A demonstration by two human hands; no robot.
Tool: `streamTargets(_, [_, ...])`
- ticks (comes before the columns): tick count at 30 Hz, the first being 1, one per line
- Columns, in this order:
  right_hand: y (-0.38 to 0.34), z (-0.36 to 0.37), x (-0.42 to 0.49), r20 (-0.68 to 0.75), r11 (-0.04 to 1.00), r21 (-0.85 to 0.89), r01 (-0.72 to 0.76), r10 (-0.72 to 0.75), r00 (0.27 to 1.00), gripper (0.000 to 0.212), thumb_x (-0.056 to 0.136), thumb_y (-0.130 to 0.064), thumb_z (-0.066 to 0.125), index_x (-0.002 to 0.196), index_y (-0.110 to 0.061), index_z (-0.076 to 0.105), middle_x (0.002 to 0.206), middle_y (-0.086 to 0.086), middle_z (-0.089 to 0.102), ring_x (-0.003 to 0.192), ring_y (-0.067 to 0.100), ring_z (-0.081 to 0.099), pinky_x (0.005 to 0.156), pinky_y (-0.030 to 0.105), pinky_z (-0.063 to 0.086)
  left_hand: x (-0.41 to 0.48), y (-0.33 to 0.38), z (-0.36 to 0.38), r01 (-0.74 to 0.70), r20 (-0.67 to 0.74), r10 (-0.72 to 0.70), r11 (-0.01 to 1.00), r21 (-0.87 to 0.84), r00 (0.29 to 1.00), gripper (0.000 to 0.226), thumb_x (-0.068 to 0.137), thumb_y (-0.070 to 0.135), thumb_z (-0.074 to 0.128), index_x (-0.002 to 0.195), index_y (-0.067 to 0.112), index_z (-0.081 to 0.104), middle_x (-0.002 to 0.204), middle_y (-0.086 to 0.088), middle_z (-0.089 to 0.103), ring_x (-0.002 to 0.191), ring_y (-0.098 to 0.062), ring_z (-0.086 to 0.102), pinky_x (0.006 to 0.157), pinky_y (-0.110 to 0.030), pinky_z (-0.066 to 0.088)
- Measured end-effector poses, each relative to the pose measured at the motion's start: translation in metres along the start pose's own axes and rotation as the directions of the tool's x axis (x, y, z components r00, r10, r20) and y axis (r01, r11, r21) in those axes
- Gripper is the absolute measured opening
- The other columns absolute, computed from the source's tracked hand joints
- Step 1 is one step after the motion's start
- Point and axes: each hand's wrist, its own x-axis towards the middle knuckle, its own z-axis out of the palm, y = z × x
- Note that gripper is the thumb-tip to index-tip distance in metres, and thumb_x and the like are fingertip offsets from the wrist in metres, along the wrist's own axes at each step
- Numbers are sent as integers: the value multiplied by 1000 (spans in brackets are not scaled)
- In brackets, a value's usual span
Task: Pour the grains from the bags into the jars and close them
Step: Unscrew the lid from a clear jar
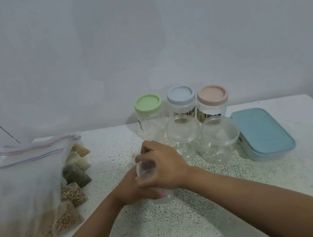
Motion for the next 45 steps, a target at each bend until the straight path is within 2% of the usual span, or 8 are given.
streamTargets(6, [10, -13, 3, 179, 979, -5, 201, -197, 964, 47, 78, -53, 78, 111, -20, 75, 105, -6, 57, 94, 12, 53, 78, 36, 51, 4, 3, 2, 24, 58, -27, 998, 56, 998, 59, 74, -9, 84, 124, 10, 61, 121, 8, 68, 114, -10, 66, 92, -21, 52])
streamTargets(11, [7, -13, 3, 203, 902, -322, 286, -230, 952, 60, 95, -69, 39, 125, -23, 61, 120, 5, 57, 106, 21, 50, 90, 42, 45, 2, 25, -3, -41, 132, 26, 993, 114, 991, 64, 77, 6, 84, 110, 57, 64, 109, 32, 66, 101, 4, 65, 80, -12, 52])
streamTargets(14, [0, -17, 4, 190, 854, -473, 215, -139, 972, 61, 93, -72, 42, 127, -24, 57, 117, 10, 55, 103, 26, 48, 83, 41, 41, 6, 19, -7, 1, 147, -18, 993, 116, 989, 50, 73, 14, 90, 116, 28, 68, 111, 7, 71, 103, -13, 68, 85, -35, 60])
streamTargets(21, [-19, -47, 20, 435, 990, 65, 121, -138, 890, 26, 82, -40, 71, 105, -29, 74, 115, -8, 66, 110, 10, 56, 96, 38, 49, 2, 5, -16, 118, 164, -136, 986, 115, 977, 103, 59, 44, 97, 143, 44, 38, 142, 7, 52, 134, -8, 51, 110, -30, 46])
streamTargets(26, [-22, -34, 9, 298, 850, -520, 86, 86, 951, 66, 94, -73, 42, 136, -24, 54, 131, 8, 52, 120, 26, 46, 91, 43, 45, 6, 12, -14, 59, 196, -70, 996, 60, 978, 64, 73, 2, 89, 126, 24, 60, 119, -1, 68, 118, -14, 63, 102, -32, 53])
streamTargets(33, [-23, -45, 16, 398, 998, 63, -12, -14, 917, 38, 84, -41, 72, 118, -24, 66, 116, -6, 61, 110, 13, 53, 98, 38, 47, 5, 3, -14, 97, 189, -105, 994, 54, 976, 77, 72, -4, 88, 134, 19, 48, 122, 15, 63, 119, 9, 56, 93, -14, 49])
streamTargets(38, [-29, -32, 8, 265, 815, -578, 31, 152, 952, 66, 96, -71, 37, 133, -19, 52, 127, 11, 53, 119, 29, 46, 91, 44, 43, 5, 9, -16, 116, 212, -124, 992, 50, 969, 54, 75, 6, 88, 116, 30, 64, 108, 21, 71, 107, -5, 67, 92, -33, 58])
streamTargets(45, [-33, -49, 16, 500, 999, -26, 45, -26, 865, 42, 86, -38, 73, 124, -22, 66, 127, 0, 59, 120, 16, 48, 104, 39, 44, 3, 9, -14, 136, 170, -145, 989, 59, 975, 67, 73, 2, 89, 123, 27, 52, 117, 7, 65, 119, -7, 60, 94, -18, 51])
